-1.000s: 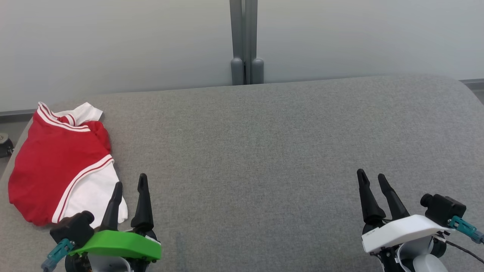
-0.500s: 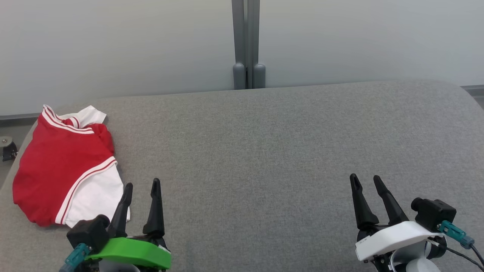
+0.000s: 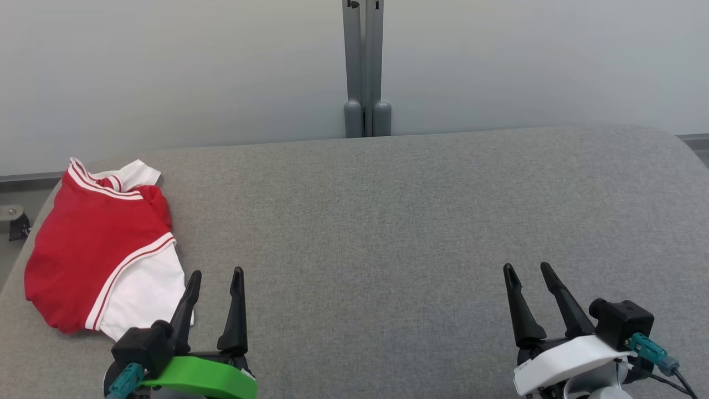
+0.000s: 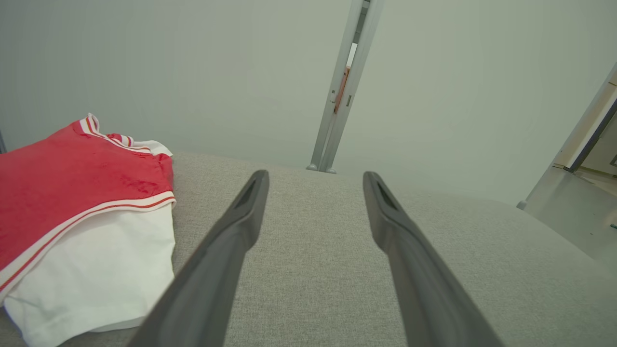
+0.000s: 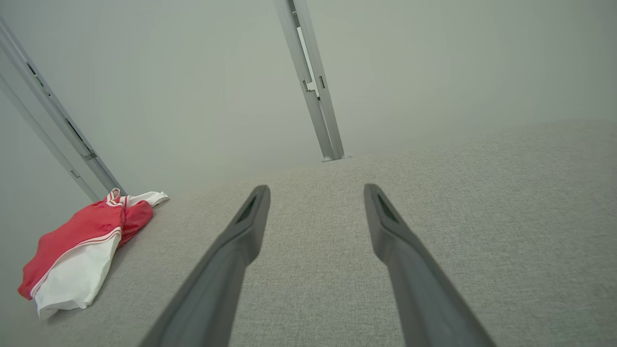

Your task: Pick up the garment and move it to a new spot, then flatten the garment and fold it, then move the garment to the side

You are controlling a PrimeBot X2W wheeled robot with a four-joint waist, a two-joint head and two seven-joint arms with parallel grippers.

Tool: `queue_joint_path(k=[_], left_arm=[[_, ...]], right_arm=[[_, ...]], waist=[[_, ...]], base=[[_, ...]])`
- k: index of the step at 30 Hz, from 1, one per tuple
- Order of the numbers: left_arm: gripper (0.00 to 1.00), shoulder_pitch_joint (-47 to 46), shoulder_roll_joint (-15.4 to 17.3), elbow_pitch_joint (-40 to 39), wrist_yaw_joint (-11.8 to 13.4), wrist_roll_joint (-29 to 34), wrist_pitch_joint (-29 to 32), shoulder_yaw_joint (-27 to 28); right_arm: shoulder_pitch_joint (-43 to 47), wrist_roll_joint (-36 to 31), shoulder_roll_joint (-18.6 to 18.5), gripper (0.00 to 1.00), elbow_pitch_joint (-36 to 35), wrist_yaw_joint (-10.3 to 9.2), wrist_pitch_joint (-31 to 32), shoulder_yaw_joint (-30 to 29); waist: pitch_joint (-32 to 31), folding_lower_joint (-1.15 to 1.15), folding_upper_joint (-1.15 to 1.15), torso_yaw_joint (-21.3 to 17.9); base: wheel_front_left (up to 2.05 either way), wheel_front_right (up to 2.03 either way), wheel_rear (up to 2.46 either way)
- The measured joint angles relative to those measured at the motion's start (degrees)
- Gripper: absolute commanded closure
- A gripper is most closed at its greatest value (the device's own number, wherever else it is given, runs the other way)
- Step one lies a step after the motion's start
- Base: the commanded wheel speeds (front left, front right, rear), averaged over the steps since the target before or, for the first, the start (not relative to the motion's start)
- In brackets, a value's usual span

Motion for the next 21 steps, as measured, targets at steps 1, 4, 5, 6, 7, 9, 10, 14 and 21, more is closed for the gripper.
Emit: queue_joint_path(k=[1, 4, 5, 6, 7, 9, 10, 14, 21], left_arm=[[0.00, 0.02, 0.00, 0.02, -0.04, 0.27, -0.22, -0.08], [0.00, 0.32, 0.00, 0.12, -0.14, 1.38, -0.55, -0.37], [0.00, 0.33, 0.00, 0.13, -0.14, 1.75, -0.59, -0.41], [0.00, 0.33, 0.00, 0.13, -0.16, 2.20, -0.80, -0.49], [0.00, 0.35, 0.00, 0.14, -0.19, 2.83, -0.86, -0.56], [0.00, 0.41, 0.00, 0.14, -0.20, 3.81, -1.09, -0.66], [0.00, 0.49, 0.01, 0.16, -0.20, 4.19, -1.27, -0.71], [0.00, 0.54, 0.01, 0.18, -0.19, 5.48, -1.65, -0.99], [0.00, 1.49, 0.02, 0.20, -0.03, 7.86, -2.43, -1.40]], right_arm=[[0.10, -0.38, 0.00, 0.00, 0.00, 0.00, -0.20, 0.03], [0.18, -1.89, -0.02, 0.00, -0.03, 0.00, -0.49, 0.16], [0.19, -2.33, -0.03, 0.00, -0.03, 0.00, -0.65, 0.22], [0.19, -2.65, -0.03, 0.00, -0.12, 0.00, -0.77, 0.33], [0.23, -3.05, -0.03, 0.00, -0.23, 0.01, -0.91, 0.41], [0.36, -3.76, -0.04, 0.00, -0.34, 0.01, -1.11, 0.53], [0.45, -4.21, -0.04, 0.00, -0.43, 0.01, -1.25, 0.59], [0.62, -6.28, -0.05, 0.00, -0.56, 0.01, -1.75, 0.55], [1.52, -9.71, 0.08, 0.00, -0.56, 0.09, -2.45, 0.33]], waist=[[-0.08, 0.00, 0.00, 0.01], [-0.23, 0.00, 0.00, 0.08], [-0.26, 0.00, 0.00, 0.09], [-0.30, 0.00, 0.00, 0.11], [-0.36, 0.00, 0.00, 0.14], [-0.46, 0.00, 0.00, 0.16], [-0.52, 0.00, 0.00, 0.18], [-0.67, 0.00, 0.00, 0.20], [-1.55, 0.00, 0.00, 0.16]], base=[[0.00, 0.00, 0.00], [0.00, 0.00, 0.00], [0.00, 0.00, 0.00], [0.00, 0.00, 0.00], [0.00, 0.00, 0.00], [0.00, 0.00, 0.00], [0.00, 0.00, 0.00], [0.00, 0.00, 0.00], [0.00, 0.00, 0.00]])
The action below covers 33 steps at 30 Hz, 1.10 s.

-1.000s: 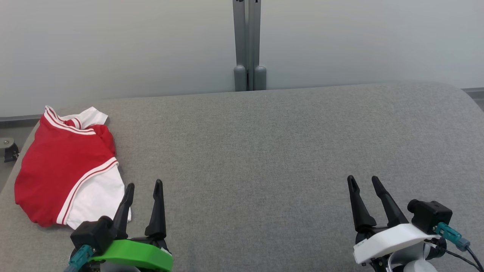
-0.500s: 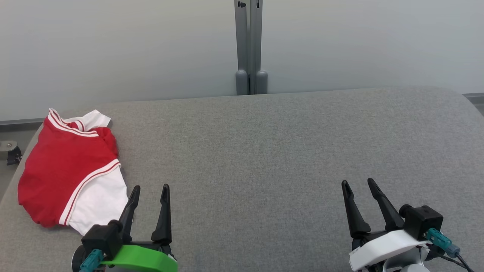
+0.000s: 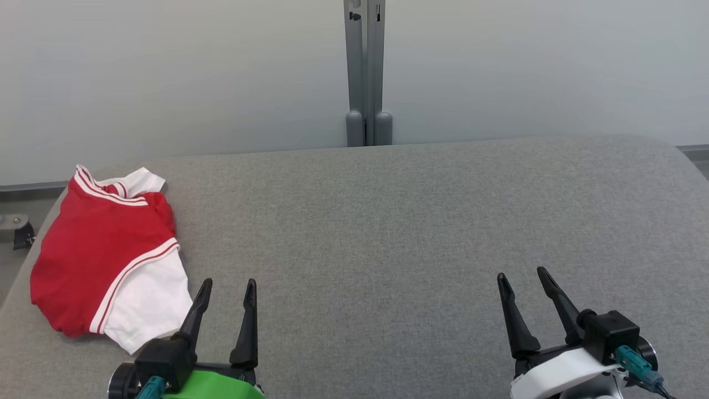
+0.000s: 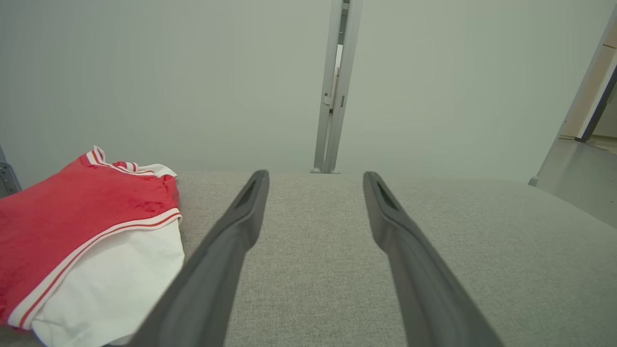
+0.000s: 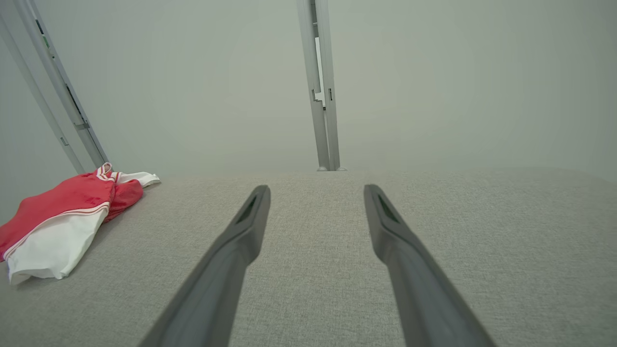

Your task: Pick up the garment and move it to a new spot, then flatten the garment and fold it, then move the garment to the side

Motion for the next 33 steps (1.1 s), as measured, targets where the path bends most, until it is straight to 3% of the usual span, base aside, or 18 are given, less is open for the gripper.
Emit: queue_joint_path(k=[12, 33], left_arm=[[0.00, 1.30, 0.01, 0.58, -0.02, 3.41, -1.24, -0.41], [0.00, 1.21, 0.01, 1.96, -0.19, 3.31, -1.31, 0.53]], right_arm=[[1.45, -4.39, 0.36, 0.00, -0.07, 0.00, -1.24, -1.38], [1.43, -4.24, 0.59, 0.00, -0.08, 0.00, -1.24, -3.34]], waist=[[-1.51, 0.00, 0.00, 0.04], [-1.32, 0.00, 0.00, -0.04]], base=[[0.00, 0.00, 0.00], [0.00, 0.00, 0.00]])
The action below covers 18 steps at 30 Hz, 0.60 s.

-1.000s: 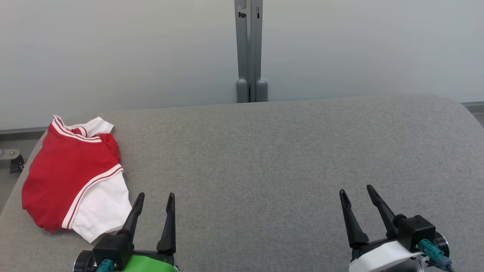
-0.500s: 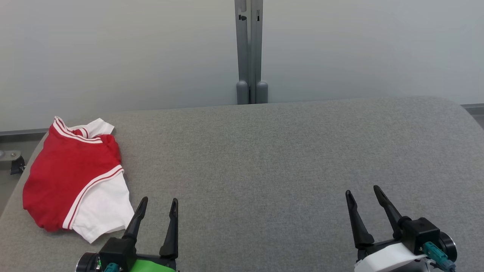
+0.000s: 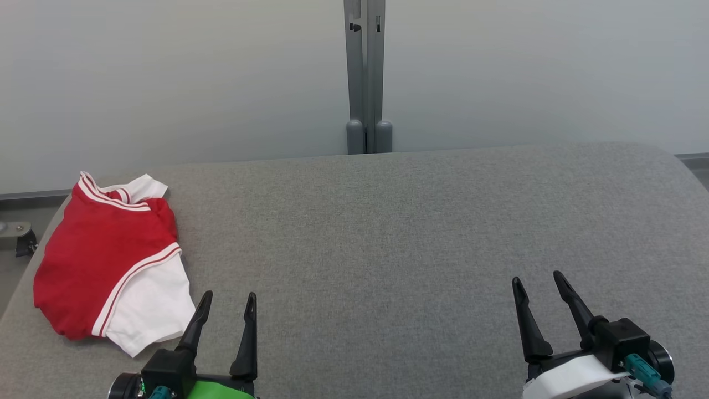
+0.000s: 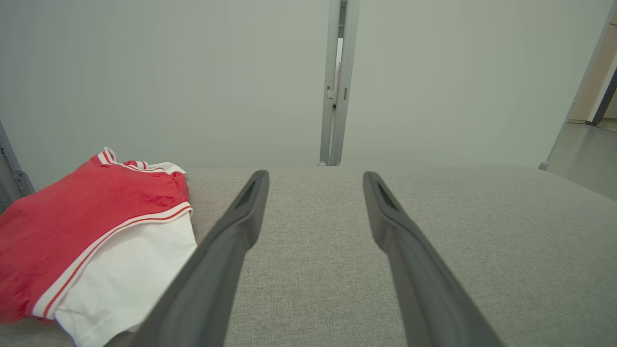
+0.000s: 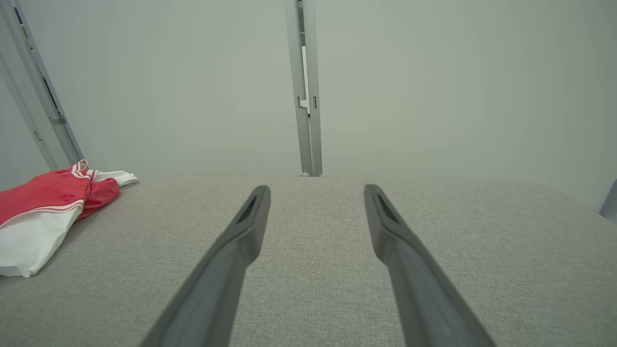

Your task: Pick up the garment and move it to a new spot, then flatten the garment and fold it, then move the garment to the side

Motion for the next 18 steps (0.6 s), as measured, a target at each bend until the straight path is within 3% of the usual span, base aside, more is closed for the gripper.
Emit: queue_joint_path(k=[11, 18], left_arm=[[0.00, -0.15, 0.00, 0.52, 0.05, 0.10, 0.00, 0.07], [0.00, -0.70, 0.00, 0.66, 1.98, 1.11, 0.00, 0.59]], right_arm=[[0.01, 0.46, 0.01, 0.00, -0.02, 0.00, 0.00, 0.30], [0.52, 0.51, 0.01, 0.00, -0.31, 0.00, -0.04, 0.13]], waist=[[0.20, 0.00, 0.00, 0.31], [0.47, 0.00, 0.00, 1.91]], base=[[0.00, 0.00, 0.00], [0.00, 0.00, 0.00]])
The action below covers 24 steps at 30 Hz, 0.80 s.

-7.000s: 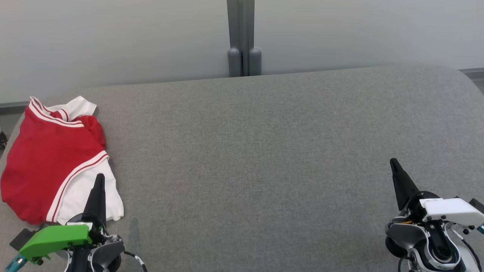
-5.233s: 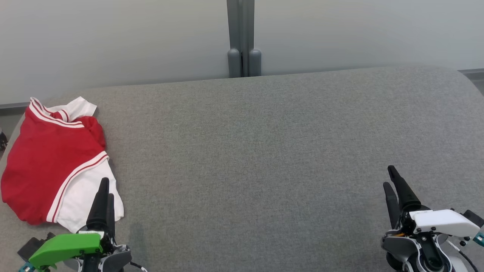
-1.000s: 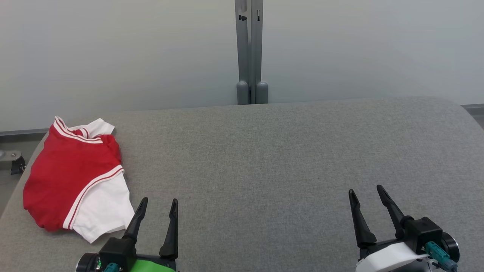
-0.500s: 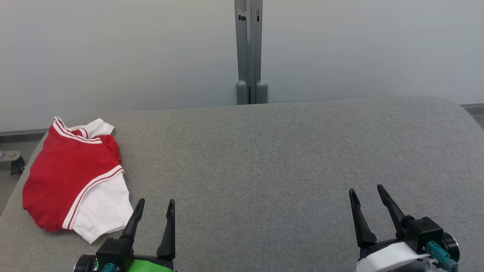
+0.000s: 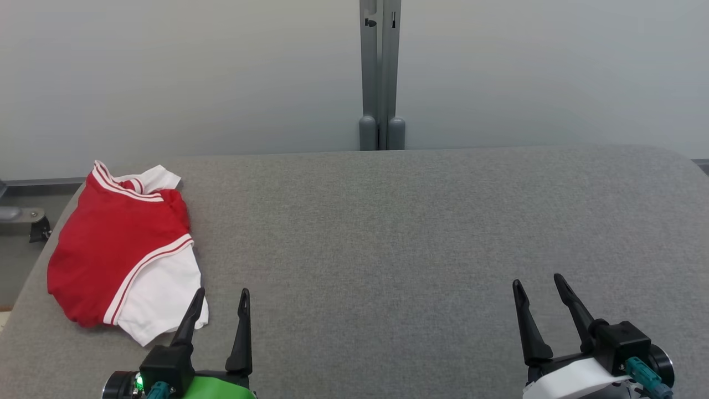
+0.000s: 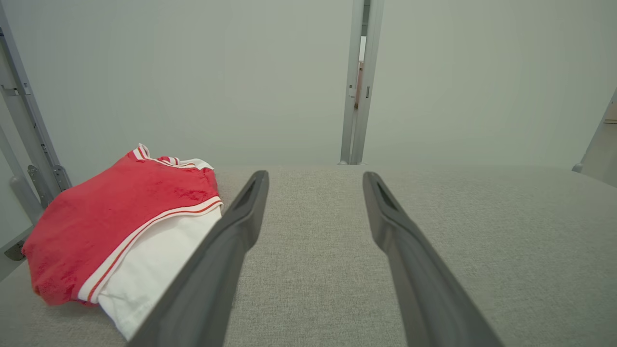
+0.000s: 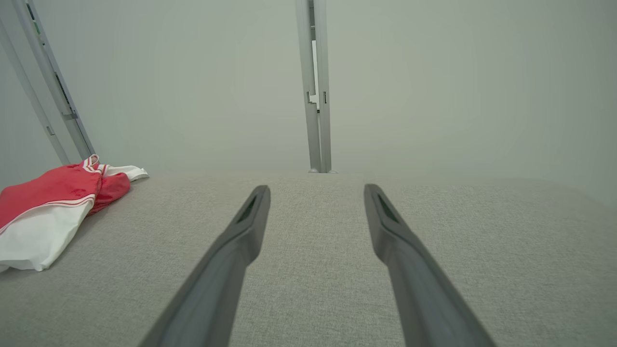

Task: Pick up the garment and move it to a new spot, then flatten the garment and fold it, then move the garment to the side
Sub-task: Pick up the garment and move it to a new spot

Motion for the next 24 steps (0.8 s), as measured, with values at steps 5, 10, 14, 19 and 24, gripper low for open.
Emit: queue_joint_path(k=[5, 10, 14, 19, 24], left_arm=[[0.00, -0.63, 0.00, -0.02, 0.99, 0.76, 0.00, 0.15], [0.00, -1.37, 0.01, 0.53, 2.24, 2.09, 0.00, 0.94], [0.00, -1.33, 0.02, 0.80, 2.86, 2.27, 0.00, 1.67], [0.00, -0.94, 0.02, 0.60, 3.26, 2.43, 0.00, 2.46], [0.00, -0.24, 0.03, 0.23, 3.55, 2.66, 0.00, 3.70]], right_arm=[[0.21, 0.37, 0.04, 0.00, 0.07, 0.00, 0.00, 0.68], [0.40, 0.53, 0.03, 0.00, 0.13, 0.00, 0.00, 0.77], [0.94, 0.53, 0.04, 0.00, 0.16, 0.00, 0.00, 0.90], [1.11, 0.56, 0.04, 0.00, 0.21, 0.00, 0.00, 0.96], [0.96, 0.66, 0.04, 0.00, 0.36, 0.00, 0.00, 1.20]], waist=[[0.34, 0.00, 0.00, 2.29], [0.90, 0.00, 0.00, 5.72], [1.24, 0.00, 0.00, 8.86], [1.50, 0.00, 0.00, 12.99], [1.62, 0.00, 0.00, 17.32]], base=[[0.00, 0.00, 0.00], [0.00, 0.00, 0.00], [0.00, 0.00, 0.00], [0.00, 0.00, 0.00], [0.00, 0.00, 0.00]])
